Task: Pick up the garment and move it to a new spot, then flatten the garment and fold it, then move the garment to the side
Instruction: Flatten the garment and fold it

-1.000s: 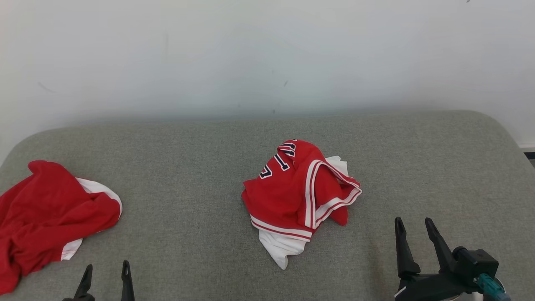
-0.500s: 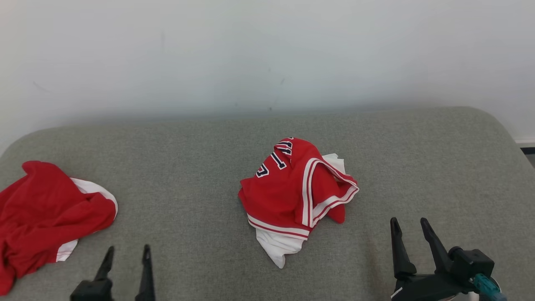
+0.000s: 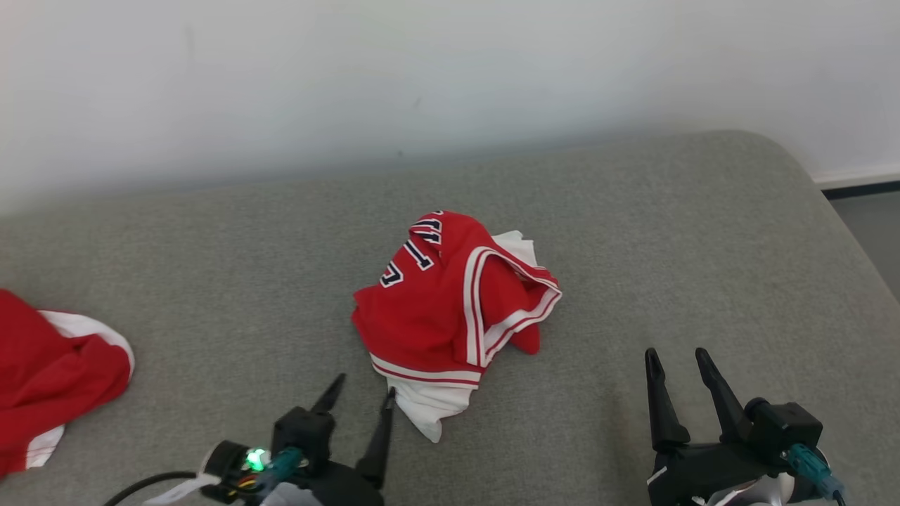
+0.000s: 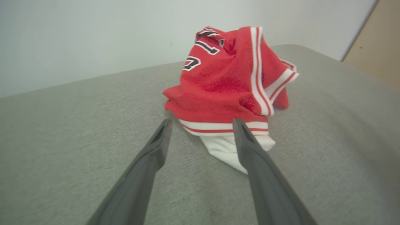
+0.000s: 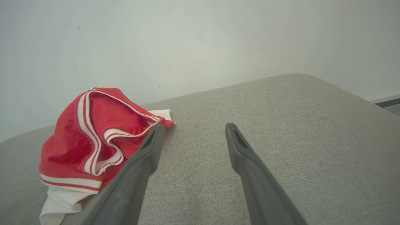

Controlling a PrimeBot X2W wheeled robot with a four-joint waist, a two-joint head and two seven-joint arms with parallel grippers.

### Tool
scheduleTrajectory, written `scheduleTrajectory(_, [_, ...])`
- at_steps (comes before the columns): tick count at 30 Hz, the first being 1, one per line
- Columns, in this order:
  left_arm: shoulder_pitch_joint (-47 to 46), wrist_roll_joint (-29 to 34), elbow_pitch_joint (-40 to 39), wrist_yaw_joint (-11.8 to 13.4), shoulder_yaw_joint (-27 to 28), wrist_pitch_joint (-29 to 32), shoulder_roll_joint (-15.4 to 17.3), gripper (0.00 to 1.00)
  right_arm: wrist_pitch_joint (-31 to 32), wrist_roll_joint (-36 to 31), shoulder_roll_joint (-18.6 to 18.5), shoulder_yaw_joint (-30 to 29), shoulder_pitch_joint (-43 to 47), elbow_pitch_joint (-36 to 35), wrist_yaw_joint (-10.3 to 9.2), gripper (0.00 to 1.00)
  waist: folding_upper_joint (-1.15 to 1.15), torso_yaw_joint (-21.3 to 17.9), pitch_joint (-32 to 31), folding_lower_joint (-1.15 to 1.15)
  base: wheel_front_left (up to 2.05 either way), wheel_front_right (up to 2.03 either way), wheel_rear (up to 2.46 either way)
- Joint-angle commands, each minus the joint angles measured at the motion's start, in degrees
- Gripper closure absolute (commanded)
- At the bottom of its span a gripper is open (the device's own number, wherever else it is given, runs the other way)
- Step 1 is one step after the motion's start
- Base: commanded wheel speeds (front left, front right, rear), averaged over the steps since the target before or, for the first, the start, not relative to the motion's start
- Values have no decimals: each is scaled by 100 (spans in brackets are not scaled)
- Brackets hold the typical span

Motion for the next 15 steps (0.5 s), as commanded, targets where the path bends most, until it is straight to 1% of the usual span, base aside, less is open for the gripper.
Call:
scheduleTrajectory(1, [-113, 55, 93, -55, -61, -47, -67, 0, -17, -14, -6, 4, -66, -16, -13, 0, -1, -194, 169, -1, 0, 0, 0])
scheduleTrajectory(5, [-412, 130, 767, -323, -345, -107, -387, 0, -40, -2, -5, 31, -132, 9, -13, 0, -1, -347, 255, -1, 0, 0, 0])
scheduleTrajectory(8, [-592, 186, 1271, -460, -479, -191, -557, 0, -59, 33, -6, 40, -174, 27, -13, 0, -1, -438, 303, -1, 0, 0, 0])
scheduleTrajectory(12, [-804, 252, 1938, -551, -622, -309, -705, 0, -68, 48, -6, 50, -183, 67, -13, 0, -1, -511, 340, -1, 0, 0, 0])
scheduleTrajectory(13, [-908, 256, 2267, -599, -643, -379, -778, 0, -81, 55, -5, 65, -192, 92, -13, 0, -1, -535, 336, -1, 0, 0, 0])
scheduleTrajectory(15, [-984, 271, 2579, -657, -671, -439, -843, 0, -93, 60, -7, 71, -201, 114, -13, 0, -1, -553, 323, -1, 0, 0, 0])
